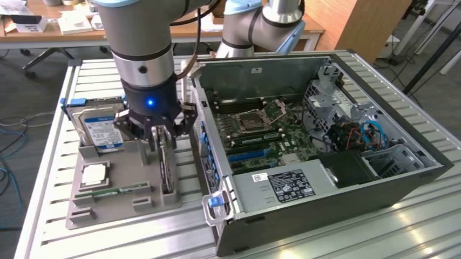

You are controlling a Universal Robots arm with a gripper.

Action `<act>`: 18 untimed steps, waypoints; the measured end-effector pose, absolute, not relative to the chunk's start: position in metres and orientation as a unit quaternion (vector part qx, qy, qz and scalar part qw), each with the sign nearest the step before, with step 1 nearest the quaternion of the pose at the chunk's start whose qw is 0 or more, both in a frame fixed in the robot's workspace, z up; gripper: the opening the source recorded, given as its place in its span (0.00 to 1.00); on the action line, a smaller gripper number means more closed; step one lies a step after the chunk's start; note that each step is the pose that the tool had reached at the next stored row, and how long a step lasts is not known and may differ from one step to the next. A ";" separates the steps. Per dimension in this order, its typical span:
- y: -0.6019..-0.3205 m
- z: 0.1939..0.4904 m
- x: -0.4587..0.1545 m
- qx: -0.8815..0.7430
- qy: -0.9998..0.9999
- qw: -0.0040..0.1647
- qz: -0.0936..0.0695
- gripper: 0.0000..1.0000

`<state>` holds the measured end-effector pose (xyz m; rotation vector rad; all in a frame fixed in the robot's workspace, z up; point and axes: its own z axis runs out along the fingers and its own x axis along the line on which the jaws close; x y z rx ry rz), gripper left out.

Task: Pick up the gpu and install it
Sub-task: 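Pick up the gpu and move the gpu toward the slot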

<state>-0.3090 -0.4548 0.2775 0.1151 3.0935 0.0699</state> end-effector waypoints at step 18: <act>-0.455 0.258 -0.314 0.037 0.999 0.024 0.023 0.47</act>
